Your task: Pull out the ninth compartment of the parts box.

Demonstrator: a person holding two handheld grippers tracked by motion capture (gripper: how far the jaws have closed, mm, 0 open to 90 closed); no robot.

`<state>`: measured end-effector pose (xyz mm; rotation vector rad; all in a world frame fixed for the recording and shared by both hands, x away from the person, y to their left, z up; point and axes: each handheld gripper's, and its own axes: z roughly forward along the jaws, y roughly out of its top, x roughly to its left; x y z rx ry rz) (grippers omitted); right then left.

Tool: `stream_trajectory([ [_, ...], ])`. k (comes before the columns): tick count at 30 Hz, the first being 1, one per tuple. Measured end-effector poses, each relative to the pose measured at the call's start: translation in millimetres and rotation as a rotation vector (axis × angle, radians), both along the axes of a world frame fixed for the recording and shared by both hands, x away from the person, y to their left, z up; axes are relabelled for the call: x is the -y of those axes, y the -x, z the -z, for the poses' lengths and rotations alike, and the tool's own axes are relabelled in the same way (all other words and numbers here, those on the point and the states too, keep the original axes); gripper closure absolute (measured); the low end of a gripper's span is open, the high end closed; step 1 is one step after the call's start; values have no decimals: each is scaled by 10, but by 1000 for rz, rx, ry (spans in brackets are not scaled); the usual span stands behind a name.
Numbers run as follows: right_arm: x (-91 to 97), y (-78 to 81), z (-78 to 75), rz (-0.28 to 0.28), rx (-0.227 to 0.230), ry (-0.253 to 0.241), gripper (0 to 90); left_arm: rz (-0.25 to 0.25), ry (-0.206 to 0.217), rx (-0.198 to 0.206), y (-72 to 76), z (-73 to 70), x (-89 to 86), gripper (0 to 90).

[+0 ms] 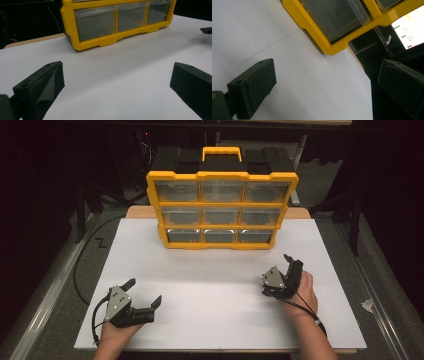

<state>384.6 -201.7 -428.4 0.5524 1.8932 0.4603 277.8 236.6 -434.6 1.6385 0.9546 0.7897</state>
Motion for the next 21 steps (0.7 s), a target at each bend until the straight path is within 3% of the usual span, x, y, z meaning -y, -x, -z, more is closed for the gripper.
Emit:
stream_trajectory([
  [5,-45,31,9,-5,8,60,33,0,1,2,1,-1,-2,2],
  [11,-82,48,18,-35,35,174,34,4,0,0,1,1,1,2],
  [14,-116,70,32,-34,39,198,33,5,1,1,2,0,2,2],
  [16,-134,75,23,-51,59,248,33,6,1,1,2,1,3,2],
  [21,-187,101,41,-65,76,298,36,8,1,1,2,3,7,2],
])
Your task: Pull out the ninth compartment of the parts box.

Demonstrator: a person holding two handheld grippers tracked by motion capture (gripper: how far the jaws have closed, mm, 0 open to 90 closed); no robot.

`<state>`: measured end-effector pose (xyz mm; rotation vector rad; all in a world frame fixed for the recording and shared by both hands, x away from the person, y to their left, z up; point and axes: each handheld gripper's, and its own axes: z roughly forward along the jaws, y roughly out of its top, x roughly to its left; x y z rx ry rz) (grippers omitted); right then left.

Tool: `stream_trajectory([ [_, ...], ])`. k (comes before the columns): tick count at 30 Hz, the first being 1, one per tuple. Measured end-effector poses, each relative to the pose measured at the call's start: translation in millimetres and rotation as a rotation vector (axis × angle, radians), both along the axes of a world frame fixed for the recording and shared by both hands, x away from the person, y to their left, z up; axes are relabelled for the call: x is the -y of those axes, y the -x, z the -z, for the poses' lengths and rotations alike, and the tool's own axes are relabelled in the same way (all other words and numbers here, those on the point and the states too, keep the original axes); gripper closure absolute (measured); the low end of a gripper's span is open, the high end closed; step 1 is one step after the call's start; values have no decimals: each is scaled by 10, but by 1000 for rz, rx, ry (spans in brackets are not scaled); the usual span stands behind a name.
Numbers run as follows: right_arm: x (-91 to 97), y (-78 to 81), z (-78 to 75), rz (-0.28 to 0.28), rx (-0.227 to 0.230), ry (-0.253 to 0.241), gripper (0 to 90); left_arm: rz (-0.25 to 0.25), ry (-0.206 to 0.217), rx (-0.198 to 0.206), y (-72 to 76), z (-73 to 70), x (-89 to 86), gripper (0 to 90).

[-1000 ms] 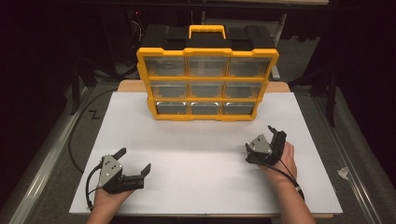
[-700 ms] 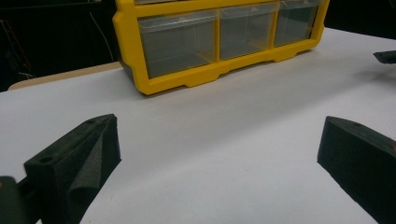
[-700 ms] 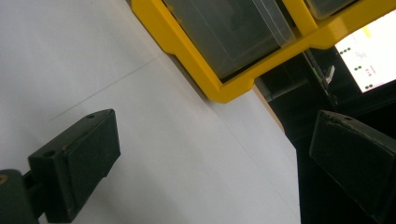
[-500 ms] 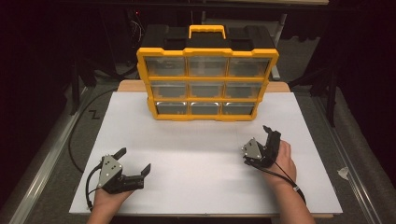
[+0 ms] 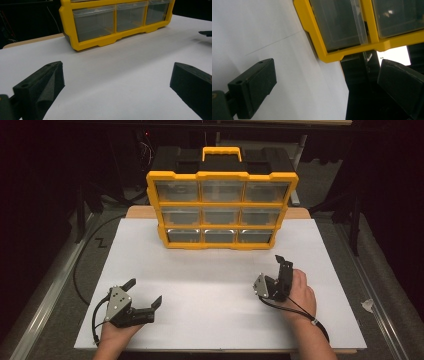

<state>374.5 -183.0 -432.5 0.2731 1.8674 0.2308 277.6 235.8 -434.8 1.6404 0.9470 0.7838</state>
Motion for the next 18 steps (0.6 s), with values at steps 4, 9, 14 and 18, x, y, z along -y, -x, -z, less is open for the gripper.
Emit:
stream_trajectory([
  [4,-28,16,0,-15,15,52,37,1,-1,0,1,0,0,2],
  [9,-56,33,4,-23,21,82,37,1,-1,1,2,-1,0,2],
  [14,-91,55,2,-49,31,131,37,-3,4,2,-1,1,-1,2],
  [18,-122,81,-9,-50,44,153,46,0,1,4,3,-3,2,2],
])
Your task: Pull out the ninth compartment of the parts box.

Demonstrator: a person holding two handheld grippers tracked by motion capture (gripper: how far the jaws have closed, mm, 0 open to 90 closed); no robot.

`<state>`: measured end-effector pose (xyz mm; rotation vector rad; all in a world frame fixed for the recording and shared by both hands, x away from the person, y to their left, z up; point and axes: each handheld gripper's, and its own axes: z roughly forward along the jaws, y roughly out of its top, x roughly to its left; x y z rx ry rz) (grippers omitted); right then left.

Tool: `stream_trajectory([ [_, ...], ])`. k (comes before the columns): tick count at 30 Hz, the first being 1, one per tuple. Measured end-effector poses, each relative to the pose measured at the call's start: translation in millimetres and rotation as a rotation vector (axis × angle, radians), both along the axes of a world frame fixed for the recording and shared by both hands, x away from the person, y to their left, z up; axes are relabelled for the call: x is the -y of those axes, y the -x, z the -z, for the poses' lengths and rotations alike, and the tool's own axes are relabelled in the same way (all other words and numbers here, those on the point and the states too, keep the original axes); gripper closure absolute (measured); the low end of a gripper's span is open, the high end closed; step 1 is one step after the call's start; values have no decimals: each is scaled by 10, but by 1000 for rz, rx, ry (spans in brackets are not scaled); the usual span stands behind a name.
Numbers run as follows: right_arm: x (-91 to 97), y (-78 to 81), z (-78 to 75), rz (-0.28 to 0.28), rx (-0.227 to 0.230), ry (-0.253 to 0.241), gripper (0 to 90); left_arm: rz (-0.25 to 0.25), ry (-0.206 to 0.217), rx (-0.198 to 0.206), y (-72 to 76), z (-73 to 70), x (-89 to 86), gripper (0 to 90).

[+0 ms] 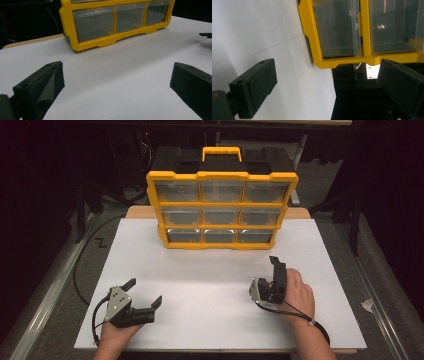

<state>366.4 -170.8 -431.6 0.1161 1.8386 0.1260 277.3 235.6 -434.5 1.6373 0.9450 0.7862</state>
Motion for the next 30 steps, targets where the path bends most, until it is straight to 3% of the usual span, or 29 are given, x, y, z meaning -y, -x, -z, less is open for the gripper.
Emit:
stream_trajectory([
  [10,-101,31,-6,-9,53,19,184,21,-13,-1,-10,1,7,2],
  [17,-212,33,-44,-20,121,39,318,26,-16,5,-12,8,18,2],
  [24,-245,-101,-76,8,154,66,408,33,-9,5,-15,6,15,2],
  [27,-234,-187,-76,8,175,55,459,35,-5,3,-18,8,18,2],
  [29,-227,-240,-74,21,157,46,471,36,-2,6,-17,7,20,2],
  [30,-227,-274,-97,14,166,73,474,35,-3,8,-16,6,22,2],
])
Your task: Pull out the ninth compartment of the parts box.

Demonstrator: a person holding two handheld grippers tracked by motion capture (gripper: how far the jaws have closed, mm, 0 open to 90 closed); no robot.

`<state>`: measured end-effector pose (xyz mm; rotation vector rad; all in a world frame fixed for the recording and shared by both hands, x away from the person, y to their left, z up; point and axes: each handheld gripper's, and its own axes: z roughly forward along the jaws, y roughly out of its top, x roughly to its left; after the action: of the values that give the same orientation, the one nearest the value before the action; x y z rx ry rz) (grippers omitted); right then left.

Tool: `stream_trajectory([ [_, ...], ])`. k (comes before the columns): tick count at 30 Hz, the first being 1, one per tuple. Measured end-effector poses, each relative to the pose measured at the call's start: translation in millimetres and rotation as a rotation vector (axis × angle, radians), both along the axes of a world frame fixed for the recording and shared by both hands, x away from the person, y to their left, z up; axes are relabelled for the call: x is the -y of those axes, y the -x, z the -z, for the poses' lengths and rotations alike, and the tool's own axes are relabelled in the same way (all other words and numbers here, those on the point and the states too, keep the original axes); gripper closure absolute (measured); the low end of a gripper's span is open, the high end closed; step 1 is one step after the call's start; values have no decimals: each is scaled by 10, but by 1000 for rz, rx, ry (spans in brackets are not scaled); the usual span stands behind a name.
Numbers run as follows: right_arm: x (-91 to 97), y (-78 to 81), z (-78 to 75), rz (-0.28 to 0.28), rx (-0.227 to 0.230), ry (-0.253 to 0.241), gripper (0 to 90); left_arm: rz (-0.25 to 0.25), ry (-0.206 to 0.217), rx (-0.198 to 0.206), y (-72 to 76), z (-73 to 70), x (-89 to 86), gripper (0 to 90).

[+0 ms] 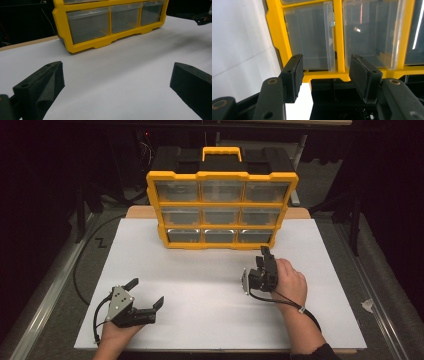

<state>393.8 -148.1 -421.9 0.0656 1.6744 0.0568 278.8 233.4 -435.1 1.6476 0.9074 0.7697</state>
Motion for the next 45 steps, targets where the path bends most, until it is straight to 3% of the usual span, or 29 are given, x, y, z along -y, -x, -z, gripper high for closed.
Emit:
stream_trajectory([
  [6,-12,-153,2,17,-4,-40,508,-1,0,4,9,-5,-9,2],
  [8,-35,-200,-17,17,3,-14,514,1,0,6,8,-4,-10,2],
  [13,-71,-350,-50,34,14,-24,540,-2,3,3,5,-2,-11,2],
  [21,-98,-551,-80,45,35,25,595,5,4,10,17,-2,-4,2],
  [25,-103,-639,-47,46,33,18,615,2,3,14,18,0,-7,2],
  [29,-139,-683,14,30,33,51,645,2,5,13,20,2,-9,2],
  [32,-161,-711,8,26,50,50,677,3,5,11,19,3,-8,2],
  [40,-174,-755,47,26,33,45,752,3,1,6,11,10,-11,2],
  [45,-182,-770,67,29,56,46,781,8,3,6,13,10,-9,2],
])
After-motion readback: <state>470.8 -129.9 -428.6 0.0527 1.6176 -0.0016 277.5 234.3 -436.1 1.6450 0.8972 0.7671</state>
